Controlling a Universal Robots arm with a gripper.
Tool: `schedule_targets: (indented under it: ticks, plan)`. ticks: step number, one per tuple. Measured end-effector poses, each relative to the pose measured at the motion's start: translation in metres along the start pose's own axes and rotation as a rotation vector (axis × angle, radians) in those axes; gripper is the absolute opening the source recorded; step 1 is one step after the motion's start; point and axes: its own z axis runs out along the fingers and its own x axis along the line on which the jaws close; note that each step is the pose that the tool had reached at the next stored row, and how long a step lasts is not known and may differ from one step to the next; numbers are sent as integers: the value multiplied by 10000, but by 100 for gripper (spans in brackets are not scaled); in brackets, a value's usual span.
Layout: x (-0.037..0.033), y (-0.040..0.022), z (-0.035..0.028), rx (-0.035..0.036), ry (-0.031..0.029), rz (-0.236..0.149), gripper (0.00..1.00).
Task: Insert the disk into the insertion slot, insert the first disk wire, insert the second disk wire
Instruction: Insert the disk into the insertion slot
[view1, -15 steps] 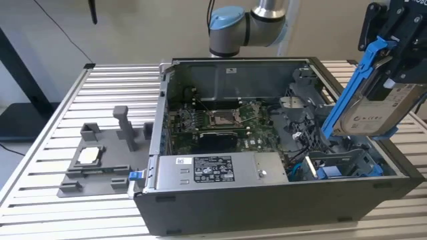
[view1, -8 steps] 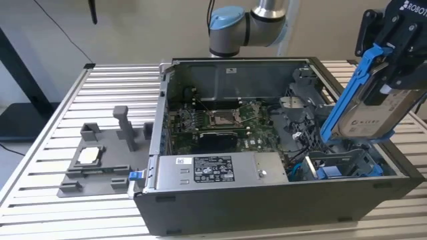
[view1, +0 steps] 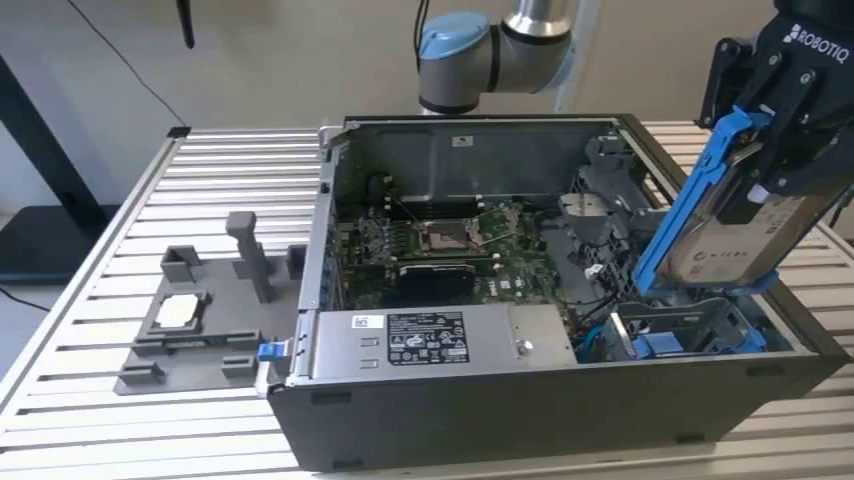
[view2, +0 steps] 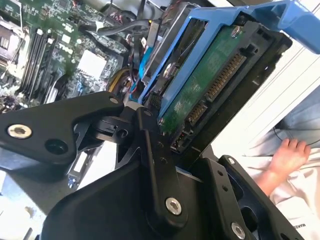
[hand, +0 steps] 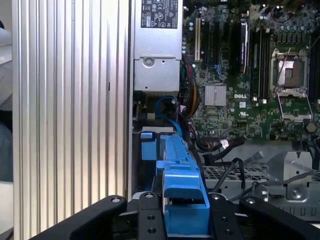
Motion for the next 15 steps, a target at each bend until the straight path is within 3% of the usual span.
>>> schedule_targets:
  ticks: [15]
  plan:
    - [5,-3,186,1,3,-120,33]
